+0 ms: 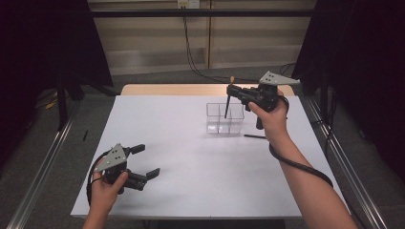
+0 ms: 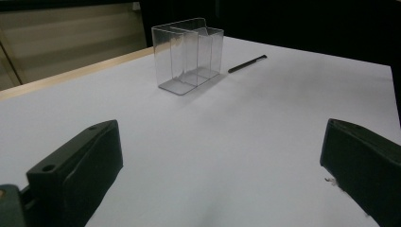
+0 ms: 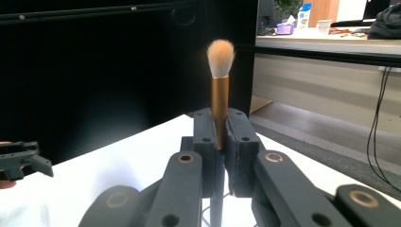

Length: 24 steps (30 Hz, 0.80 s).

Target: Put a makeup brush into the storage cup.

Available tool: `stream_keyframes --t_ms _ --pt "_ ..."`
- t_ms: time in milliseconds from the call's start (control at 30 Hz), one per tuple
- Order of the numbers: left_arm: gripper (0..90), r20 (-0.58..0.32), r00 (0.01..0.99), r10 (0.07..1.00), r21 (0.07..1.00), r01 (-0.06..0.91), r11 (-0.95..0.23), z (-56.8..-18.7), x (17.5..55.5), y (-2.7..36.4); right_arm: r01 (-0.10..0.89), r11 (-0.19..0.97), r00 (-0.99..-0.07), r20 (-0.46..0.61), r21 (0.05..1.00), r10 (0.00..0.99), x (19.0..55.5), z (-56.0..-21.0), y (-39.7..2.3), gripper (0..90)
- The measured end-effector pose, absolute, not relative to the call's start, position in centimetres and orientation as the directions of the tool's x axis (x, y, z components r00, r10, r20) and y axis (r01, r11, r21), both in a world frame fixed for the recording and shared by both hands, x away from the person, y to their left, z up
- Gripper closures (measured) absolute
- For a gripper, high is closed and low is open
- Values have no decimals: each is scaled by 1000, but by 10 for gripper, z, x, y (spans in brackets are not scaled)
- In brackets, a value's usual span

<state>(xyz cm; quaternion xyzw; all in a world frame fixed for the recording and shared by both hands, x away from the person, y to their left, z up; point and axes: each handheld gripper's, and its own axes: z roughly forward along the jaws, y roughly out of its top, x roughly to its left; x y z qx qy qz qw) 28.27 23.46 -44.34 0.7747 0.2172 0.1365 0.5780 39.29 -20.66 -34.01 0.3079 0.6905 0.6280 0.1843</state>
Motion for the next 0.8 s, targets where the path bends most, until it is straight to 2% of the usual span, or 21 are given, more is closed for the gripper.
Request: stream_keyframes --t_ms 433,800 --pt "0 -39 869 494 955 178 -238 -443 282 235 183 65 -721 89 981 687 402 -341 -205 844" --pt "0 -36 871 490 954 177 -244 -444 282 234 183 56 -712 93 982 696 407 -346 -203 843"
